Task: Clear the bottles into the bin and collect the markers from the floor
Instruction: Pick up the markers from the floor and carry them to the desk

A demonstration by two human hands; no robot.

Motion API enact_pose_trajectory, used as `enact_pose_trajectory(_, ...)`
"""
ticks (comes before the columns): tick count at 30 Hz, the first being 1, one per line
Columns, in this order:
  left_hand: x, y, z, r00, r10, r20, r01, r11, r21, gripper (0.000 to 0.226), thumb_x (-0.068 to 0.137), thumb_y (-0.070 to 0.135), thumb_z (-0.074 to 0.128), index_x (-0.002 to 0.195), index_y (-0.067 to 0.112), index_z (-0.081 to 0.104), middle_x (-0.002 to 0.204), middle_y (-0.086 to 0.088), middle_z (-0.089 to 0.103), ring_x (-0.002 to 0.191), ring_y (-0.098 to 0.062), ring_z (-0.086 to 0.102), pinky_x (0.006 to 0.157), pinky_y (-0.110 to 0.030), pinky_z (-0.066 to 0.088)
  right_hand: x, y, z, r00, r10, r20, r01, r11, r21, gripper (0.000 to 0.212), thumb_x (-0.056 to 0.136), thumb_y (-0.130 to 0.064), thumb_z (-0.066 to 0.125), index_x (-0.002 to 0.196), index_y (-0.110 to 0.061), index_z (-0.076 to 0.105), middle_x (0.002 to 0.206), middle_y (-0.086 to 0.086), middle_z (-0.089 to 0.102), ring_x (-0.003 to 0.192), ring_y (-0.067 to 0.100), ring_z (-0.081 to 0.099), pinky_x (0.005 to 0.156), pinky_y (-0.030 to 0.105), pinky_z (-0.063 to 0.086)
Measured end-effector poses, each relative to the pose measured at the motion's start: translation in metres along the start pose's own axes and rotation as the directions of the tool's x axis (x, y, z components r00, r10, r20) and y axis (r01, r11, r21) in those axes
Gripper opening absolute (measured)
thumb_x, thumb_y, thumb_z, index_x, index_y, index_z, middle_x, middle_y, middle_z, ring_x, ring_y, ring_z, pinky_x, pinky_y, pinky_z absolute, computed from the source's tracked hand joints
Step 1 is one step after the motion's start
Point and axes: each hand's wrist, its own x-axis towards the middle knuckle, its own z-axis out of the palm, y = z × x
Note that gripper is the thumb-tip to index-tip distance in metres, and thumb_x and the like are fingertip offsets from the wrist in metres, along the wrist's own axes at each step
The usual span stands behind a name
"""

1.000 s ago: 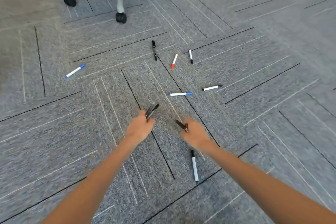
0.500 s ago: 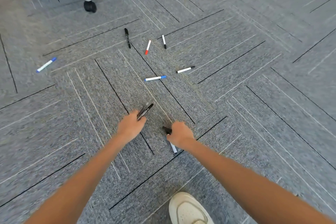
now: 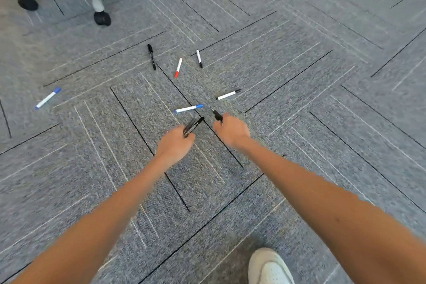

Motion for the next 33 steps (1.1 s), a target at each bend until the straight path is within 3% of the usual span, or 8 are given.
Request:
enact_pose_trajectory(5, 0.035, 0.011, -0.005, 0.991, 0.015, -0.134, -0.011, 0.999, 0.032, 0.014, 0.096, 0.021, 0.051, 0.105, 0.009, 0.053, 0.068, -0.002, 0.057, 0.048, -0.016, 0.051, 0.043, -0.031, 0.045, 0.045, -0.001, -0.009, 0.998, 0.021, 0.059, -0.027, 0.994, 0.107, 0.041, 0.1, -0.018, 0.036, 0.136, 0.003, 0.032, 0.078, 0.005, 0.057, 0.063, 0.018, 0.055, 0.05, 0.025, 0.043)
enact_pose_trajectory(8, 0.062, 0.012, -0.004, 0.986, 0.02, -0.167, -0.011, 0.999, 0.052, 0.031, 0.095, 0.013, 0.054, 0.124, 0.006, 0.046, 0.071, -0.004, 0.058, 0.044, -0.015, 0.048, 0.035, -0.023, 0.037, 0.072, 0.004, -0.012, 0.998, 0.005, 0.056, -0.008, 0.998, 0.06, 0.053, 0.099, -0.015, 0.036, 0.147, 0.0, 0.021, 0.082, 0.008, 0.06, 0.065, 0.021, 0.058, 0.052, 0.029, 0.046)
enact_pose_trajectory(13, 0.098, 0.009, 0.0, 0.986, 0.014, -0.164, 0.014, 0.985, 0.173, 0.044, 0.091, 0.006, 0.057, 0.133, 0.007, 0.045, 0.072, -0.006, 0.059, 0.047, -0.015, 0.056, 0.037, -0.019, 0.04, 0.106, 0.02, -0.019, 0.992, -0.05, -0.113, 0.032, 0.987, -0.156, 0.039, 0.095, -0.007, 0.046, 0.133, -0.007, 0.037, 0.083, 0.007, 0.06, 0.07, 0.024, 0.065, 0.057, 0.034, 0.055)
enact_pose_trajectory(19, 0.12, 0.004, 0.005, 0.988, 0.071, -0.135, -0.018, 0.933, 0.36, 0.029, 0.096, 0.014, 0.052, 0.123, 0.005, 0.049, 0.073, -0.002, 0.058, 0.047, -0.01, 0.054, 0.035, -0.016, 0.033, 0.134, 0.029, -0.016, 0.973, -0.179, -0.147, 0.126, 0.942, -0.311, 0.043, 0.088, 0.008, 0.05, 0.129, -0.006, 0.045, 0.095, 0.01, 0.061, 0.068, 0.024, 0.062, 0.061, 0.034, 0.058)
enact_pose_trajectory(22, 0.128, 0.008, 0.001, 0.988, 0.099, -0.121, -0.041, 0.911, 0.411, 0.027, 0.098, 0.02, 0.052, 0.121, 0.004, 0.052, 0.081, -0.004, 0.063, 0.051, -0.013, 0.056, 0.038, -0.017, 0.034, 0.142, 0.024, -0.017, 0.969, -0.21, -0.129, 0.161, 0.936, -0.314, 0.035, 0.093, 0.001, 0.051, 0.127, -0.006, 0.049, 0.099, 0.009, 0.063, 0.071, 0.023, 0.064, 0.063, 0.032, 0.059)
enact_pose_trajectory(26, 0.134, 0.024, -0.025, 0.984, -0.002, -0.181, 0.056, 0.955, 0.292, 0.027, 0.099, 0.029, 0.049, 0.108, 0.004, 0.056, 0.074, -0.003, 0.06, 0.05, -0.013, 0.052, 0.038, -0.022, 0.034, 0.148, -0.001, -0.042, 0.986, -0.13, -0.109, 0.114, 0.982, -0.148, 0.023, 0.097, -0.017, 0.05, 0.117, -0.005, 0.052, 0.083, 0.004, 0.06, 0.07, 0.023, 0.064, 0.063, 0.033, 0.057)
enact_pose_trajectory(31, 0.129, 0.063, -0.083, 0.967, -0.163, -0.193, 0.183, 0.979, 0.091, 0.026, 0.101, 0.033, 0.045, 0.087, 0.012, 0.048, 0.06, 0.001, 0.048, 0.046, -0.013, 0.043, 0.042, -0.026, 0.028, 0.146, -0.05, -0.105, 0.993, -0.116, 0.002, 0.115, 0.993, 0.022, 0.016, 0.097, -0.029, 0.048, 0.096, -0.012, 0.048, 0.07, -0.001, 0.052, 0.056, 0.013, 0.051, 0.047, 0.025, 0.039)
enact_pose_trajectory(33, 0.13, 0.08, -0.104, 0.961, -0.201, -0.19, 0.21, 0.977, 0.026, 0.03, 0.101, 0.033, 0.043, 0.077, 0.014, 0.044, 0.06, 0.0, 0.049, 0.047, -0.014, 0.042, 0.044, -0.026, 0.028, 0.144, -0.067, -0.128, 0.992, -0.119, 0.05, 0.116, 0.992, 0.055, 0.022, 0.097, -0.032, 0.047, 0.094, -0.011, 0.05, 0.071, 0.0, 0.053, 0.062, 0.018, 0.055, 0.052, 0.029, 0.044)
